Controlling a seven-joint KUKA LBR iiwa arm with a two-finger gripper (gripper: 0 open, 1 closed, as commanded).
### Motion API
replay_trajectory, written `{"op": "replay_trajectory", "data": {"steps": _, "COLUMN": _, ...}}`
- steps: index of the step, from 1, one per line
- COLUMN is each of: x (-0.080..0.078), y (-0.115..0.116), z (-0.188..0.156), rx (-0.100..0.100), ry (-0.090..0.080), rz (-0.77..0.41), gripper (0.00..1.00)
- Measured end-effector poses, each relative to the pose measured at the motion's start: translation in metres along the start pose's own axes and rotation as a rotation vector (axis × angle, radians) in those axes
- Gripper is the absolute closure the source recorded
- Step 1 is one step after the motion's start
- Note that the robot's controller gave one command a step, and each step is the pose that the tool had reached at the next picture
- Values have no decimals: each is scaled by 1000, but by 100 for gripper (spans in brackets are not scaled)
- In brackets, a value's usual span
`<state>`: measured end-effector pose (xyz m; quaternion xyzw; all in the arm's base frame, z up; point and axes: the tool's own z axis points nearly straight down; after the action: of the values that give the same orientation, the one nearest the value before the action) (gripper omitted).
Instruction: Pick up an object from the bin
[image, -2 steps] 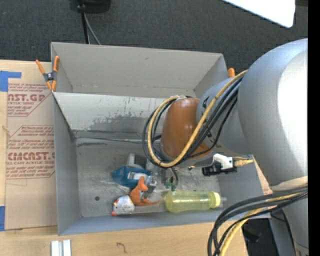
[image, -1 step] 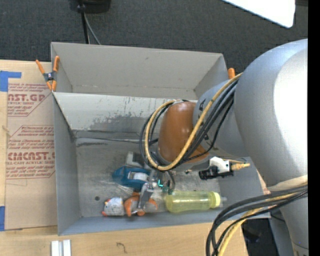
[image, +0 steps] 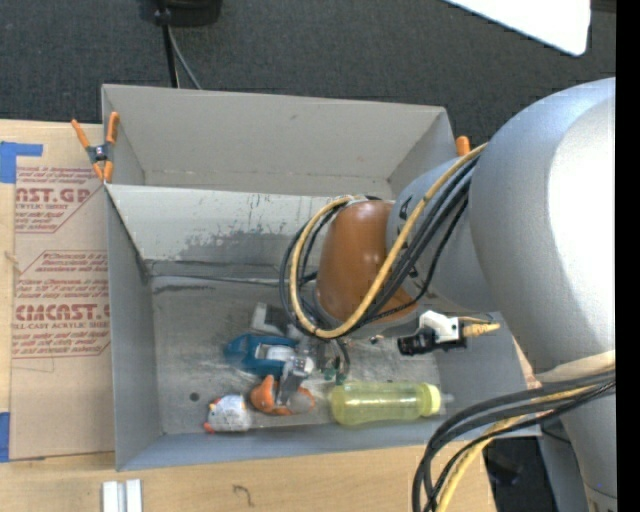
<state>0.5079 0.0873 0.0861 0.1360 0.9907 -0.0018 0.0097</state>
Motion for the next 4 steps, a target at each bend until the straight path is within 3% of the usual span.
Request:
{"op": "replay_trajectory", "data": {"steps": 1, "x": 0, "y": 0, "z": 0, "rx": 0, "ry": 0, "rz": 0, "gripper": 100}}
{"op": "replay_trajectory", "data": {"steps": 2, "x": -1, "y": -1, "z": -32, "rx": 1, "ry": 20, "rz": 17, "gripper": 100}}
{"op": "replay_trajectory", "data": {"steps": 3, "x": -1, "y": -2, "z": -46, "rx": 1, "ry": 22, "rz": 22, "gripper": 100}}
{"op": "replay_trajectory", "data": {"steps": 4, "x": 2, "y": -5, "z": -89, "rx": 0, "ry": 22, "rz": 21, "gripper": 100}}
